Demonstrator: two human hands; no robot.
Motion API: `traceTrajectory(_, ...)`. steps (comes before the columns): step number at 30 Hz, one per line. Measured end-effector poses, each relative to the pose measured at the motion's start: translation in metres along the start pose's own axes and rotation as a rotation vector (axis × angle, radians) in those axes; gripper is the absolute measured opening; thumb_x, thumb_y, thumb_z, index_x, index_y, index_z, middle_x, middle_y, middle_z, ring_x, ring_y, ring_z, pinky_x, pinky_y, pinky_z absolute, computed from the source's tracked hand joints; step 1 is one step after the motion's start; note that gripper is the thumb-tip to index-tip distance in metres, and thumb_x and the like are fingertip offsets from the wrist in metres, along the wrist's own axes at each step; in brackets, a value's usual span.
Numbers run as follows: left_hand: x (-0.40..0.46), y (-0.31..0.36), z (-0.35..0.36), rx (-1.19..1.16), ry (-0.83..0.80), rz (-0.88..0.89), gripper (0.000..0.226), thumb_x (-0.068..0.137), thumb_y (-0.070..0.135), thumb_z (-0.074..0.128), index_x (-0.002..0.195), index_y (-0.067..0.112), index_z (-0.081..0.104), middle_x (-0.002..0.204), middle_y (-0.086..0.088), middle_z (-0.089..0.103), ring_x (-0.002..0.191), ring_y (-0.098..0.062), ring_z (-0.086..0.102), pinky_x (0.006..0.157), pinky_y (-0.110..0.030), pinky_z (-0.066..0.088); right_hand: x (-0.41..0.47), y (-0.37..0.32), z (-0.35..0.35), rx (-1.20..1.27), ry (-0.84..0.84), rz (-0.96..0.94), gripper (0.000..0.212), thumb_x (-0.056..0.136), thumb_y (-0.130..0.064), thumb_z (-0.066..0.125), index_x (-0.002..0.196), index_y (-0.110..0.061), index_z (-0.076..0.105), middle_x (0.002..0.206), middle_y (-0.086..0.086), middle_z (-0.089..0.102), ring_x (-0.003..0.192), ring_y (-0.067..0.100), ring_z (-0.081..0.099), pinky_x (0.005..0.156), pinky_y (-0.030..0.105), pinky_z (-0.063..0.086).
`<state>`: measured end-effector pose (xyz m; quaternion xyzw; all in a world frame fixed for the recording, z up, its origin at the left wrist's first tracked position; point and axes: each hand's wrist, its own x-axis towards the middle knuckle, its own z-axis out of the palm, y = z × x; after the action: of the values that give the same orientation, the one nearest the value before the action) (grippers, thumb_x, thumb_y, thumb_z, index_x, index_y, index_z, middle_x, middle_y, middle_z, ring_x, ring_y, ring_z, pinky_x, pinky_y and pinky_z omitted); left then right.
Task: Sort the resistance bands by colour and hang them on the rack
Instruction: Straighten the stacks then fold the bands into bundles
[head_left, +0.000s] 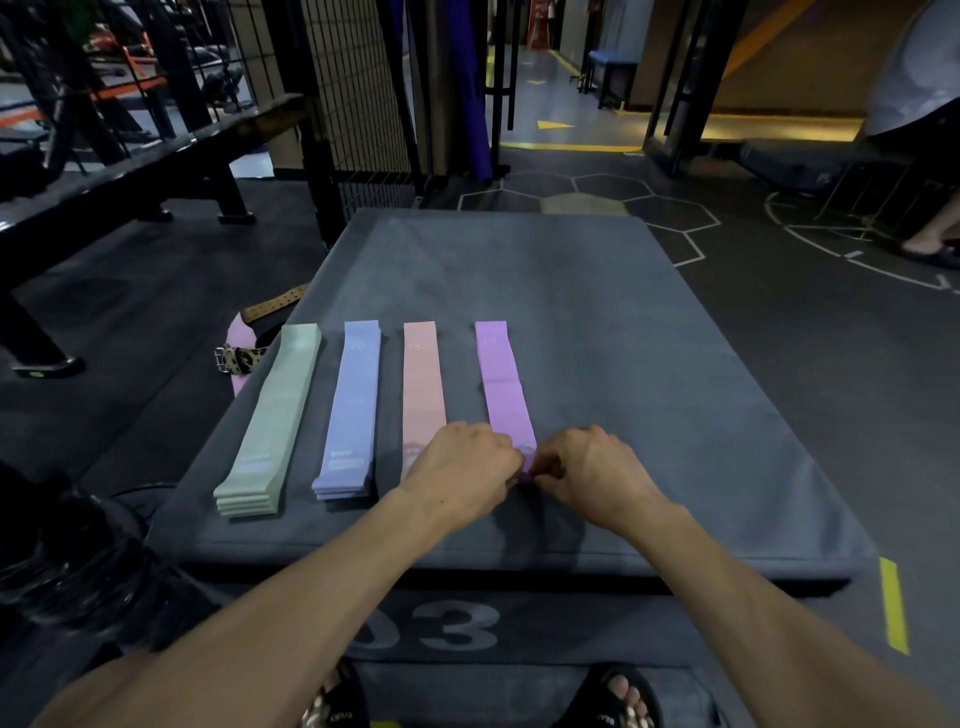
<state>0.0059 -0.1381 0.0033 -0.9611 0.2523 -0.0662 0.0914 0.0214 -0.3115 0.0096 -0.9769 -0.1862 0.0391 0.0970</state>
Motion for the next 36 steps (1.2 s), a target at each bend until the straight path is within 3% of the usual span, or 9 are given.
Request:
traceTrajectory(5,-0.003,0.003,0.0,-0.035,-0.001,-0.002,0.022,0.095,0.025,0.048,0.106,0.018,0.066,0.108,-0.002,0.067,0.1,-0.027,0.061,0.07,-0.034,0.036,0.0,0.002,0.0,0.003,-0.011,-0.041,0.019,0.089,-0.035,0.064,0.105,-0.029,0.073,0.106,0.0,0.071,0.1,0.028,0.064,0.081,0.035,0.053)
traceTrajectory(11,-0.004,-0.015,-0.008,-0.295,0.046,-0.074,0.014,0.091,0.03,0.051,0.098,0.026,0.063,0.105,0.007,0.064,0.1,-0.02,0.059,0.076,-0.035,0.05,-0.001,0.004,0.005,0.042,0.062,-0.122,0.031,0.085,-0.04,0.069,0.111,-0.025,0.062,0.11,-0.002,0.062,0.098,0.029,0.062,0.075,0.036,0.048)
traceTrajectory(16,-0.002,-0.028,-0.008,-0.382,0.052,-0.107,0.01,0.092,0.03,0.054,0.096,0.028,0.063,0.101,0.012,0.063,0.095,-0.017,0.058,0.077,-0.04,0.054,0.002,0.001,0.006,0.06,0.218,-0.2,0.012,0.087,-0.027,0.065,0.096,-0.019,0.063,0.094,0.001,0.058,0.077,0.035,0.06,0.061,0.04,0.047)
traceTrajectory(20,-0.004,-0.031,-0.011,-0.387,0.104,-0.089,0.011,0.091,0.032,0.056,0.097,0.028,0.064,0.1,0.012,0.064,0.096,-0.016,0.058,0.077,-0.038,0.053,0.005,0.002,0.005,0.083,0.25,-0.205,0.008,0.087,-0.025,0.063,0.092,-0.019,0.063,0.089,0.0,0.059,0.072,0.034,0.058,0.058,0.039,0.047)
traceTrajectory(27,-0.006,-0.027,-0.011,-0.324,0.192,-0.082,0.037,0.08,0.049,0.066,0.111,0.03,0.063,0.108,0.013,0.06,0.097,-0.015,0.054,0.072,-0.035,0.052,0.007,0.002,0.003,0.09,0.225,-0.196,0.012,0.086,-0.023,0.063,0.098,-0.021,0.066,0.091,-0.001,0.06,0.075,0.029,0.059,0.061,0.036,0.049)
traceTrajectory(32,-0.004,-0.023,-0.01,-0.275,0.205,-0.058,0.031,0.078,0.042,0.07,0.105,0.026,0.065,0.104,0.008,0.06,0.096,-0.018,0.054,0.067,-0.036,0.053,0.008,0.001,0.003,0.129,0.253,-0.184,0.006,0.087,-0.024,0.062,0.09,-0.02,0.066,0.085,-0.003,0.058,0.074,0.028,0.058,0.058,0.034,0.043)
traceTrajectory(36,-0.002,-0.023,-0.012,-0.328,0.244,-0.091,0.013,0.08,0.026,0.066,0.093,0.027,0.067,0.093,0.009,0.067,0.087,-0.019,0.057,0.064,-0.032,0.051,0.01,0.001,-0.002,0.193,0.245,-0.192,0.006,0.084,-0.022,0.063,0.087,-0.02,0.068,0.086,-0.001,0.058,0.075,0.027,0.058,0.062,0.041,0.051)
